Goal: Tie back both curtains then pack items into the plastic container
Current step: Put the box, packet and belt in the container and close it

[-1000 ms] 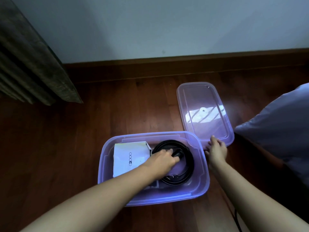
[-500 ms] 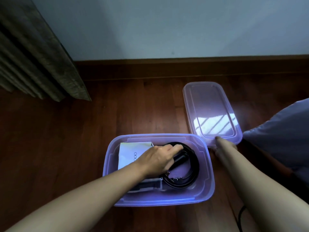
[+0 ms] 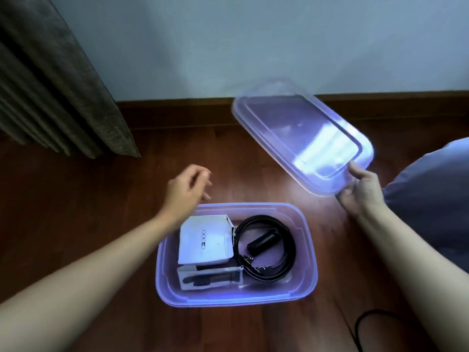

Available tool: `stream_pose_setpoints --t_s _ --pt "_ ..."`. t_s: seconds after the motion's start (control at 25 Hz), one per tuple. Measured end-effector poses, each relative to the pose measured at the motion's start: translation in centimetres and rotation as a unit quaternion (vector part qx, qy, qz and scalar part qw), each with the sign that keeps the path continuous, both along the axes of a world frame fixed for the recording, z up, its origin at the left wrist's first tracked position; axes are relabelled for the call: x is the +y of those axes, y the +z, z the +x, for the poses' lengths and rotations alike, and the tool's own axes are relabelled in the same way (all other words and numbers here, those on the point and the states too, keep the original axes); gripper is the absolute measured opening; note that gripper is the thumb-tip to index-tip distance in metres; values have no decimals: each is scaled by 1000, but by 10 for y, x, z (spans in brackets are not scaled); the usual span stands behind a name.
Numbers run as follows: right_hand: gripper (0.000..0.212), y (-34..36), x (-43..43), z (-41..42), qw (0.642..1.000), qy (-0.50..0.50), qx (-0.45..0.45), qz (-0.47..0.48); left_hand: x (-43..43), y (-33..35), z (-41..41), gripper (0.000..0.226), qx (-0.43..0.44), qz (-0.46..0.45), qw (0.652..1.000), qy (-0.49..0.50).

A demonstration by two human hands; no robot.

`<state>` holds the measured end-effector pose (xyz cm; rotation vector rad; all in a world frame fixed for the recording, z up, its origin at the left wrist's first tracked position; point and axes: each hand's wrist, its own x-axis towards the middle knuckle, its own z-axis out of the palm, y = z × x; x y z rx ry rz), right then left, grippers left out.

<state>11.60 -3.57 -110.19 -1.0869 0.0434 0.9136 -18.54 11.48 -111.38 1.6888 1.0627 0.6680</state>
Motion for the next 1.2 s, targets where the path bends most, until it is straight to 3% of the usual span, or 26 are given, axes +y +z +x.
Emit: stream_pose_setpoints --t_s 0.04,0.12,0.16,0.2,0.24,0.28,0.32,0.36,0.44,0.52,0.56,0.68,0.8,1.0,1.2 --pt "30 10 -8 -1 999 42 -9 -3 12 7 -8 18 -61 -102 991 63" --pt "53 22 -22 -7 990 139 -28 -14 35 24 -26 41 -193 -301 925 131" --pt "62 21 -27 -10 980 193 -44 -24 43 33 -34 52 -231 -362 895 123" --pt "66 17 -32 -16 968 240 -61 -42 45 40 -40 56 -234 -385 887 100" --pt "65 10 -35 -25 956 277 -71 -61 40 45 -44 52 -210 -375 900 70" --pt "65 3 -38 -36 946 305 -73 -85 30 43 -47 43 -138 -321 936 37" --pt "67 -4 -40 -47 943 308 -73 -106 18 37 -51 38 -29 -221 975 3" --pt "70 -11 -45 -57 946 289 -85 -123 4 28 -56 43 71 -103 992 -28" --pt "57 -25 -56 -74 943 237 -177 -153 -10 5 -68 52 144 27 987 -60" --pt "15 -34 -65 -98 918 209 -283 -182 -9 -11 -78 49 150 43 986 -64" --pt "10 -38 -68 -108 915 200 -297 -188 -4 -18 -79 47 157 41 985 -66" --pt "26 -51 -73 -117 913 185 -289 -221 1 -31 -76 44 171 43 981 -76" --pt "51 -60 -75 -111 887 185 -316 -281 -4 -41 -72 42 187 44 978 -82" --pt "45 -64 -75 -115 891 176 -309 -283 -3 -42 -63 43 220 64 968 -103" --pt "46 -64 -74 -114 862 215 -338 -310 -14 -47 -73 52 262 99 952 -123"
